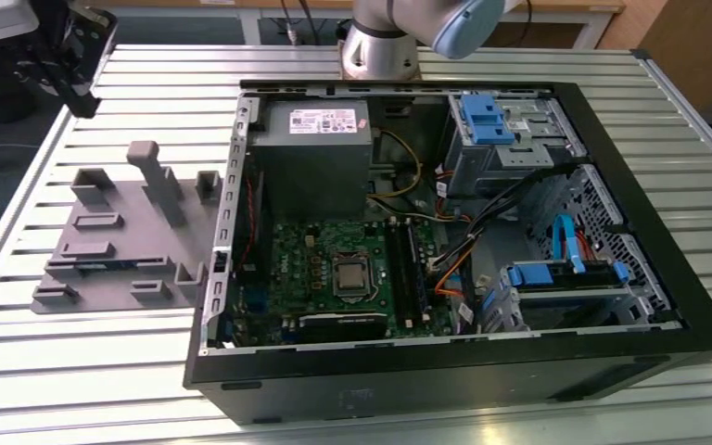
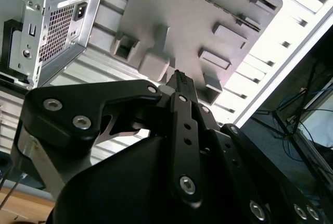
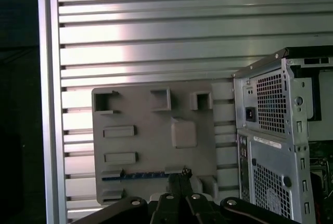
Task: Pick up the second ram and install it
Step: 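Reach for the second ram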
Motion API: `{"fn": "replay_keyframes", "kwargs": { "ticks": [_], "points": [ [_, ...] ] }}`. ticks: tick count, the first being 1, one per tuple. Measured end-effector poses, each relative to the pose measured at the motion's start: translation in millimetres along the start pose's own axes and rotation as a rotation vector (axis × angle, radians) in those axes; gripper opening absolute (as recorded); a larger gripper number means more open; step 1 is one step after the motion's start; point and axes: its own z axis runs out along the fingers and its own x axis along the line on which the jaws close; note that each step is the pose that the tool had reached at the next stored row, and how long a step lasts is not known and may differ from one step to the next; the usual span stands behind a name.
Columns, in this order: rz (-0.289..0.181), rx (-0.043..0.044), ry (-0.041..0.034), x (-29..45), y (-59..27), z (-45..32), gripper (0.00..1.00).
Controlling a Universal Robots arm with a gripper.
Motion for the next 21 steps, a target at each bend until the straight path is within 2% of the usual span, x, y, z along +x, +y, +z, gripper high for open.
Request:
{"fn": "replay_keyframes", "kwargs": {
  "ticks": [3, 10, 21],
  "points": [
    [0.000, 0.0000, -0.0001, 5.7, -2.8, -0.2, 0.11],
    [0.000, -0.0001, -0.0001, 26.6, -6.4, -0.9, 0.11],
    [0.000, -0.0001, -0.0001, 28.4, -6.8, -1.0, 0.11]
  ]
}}
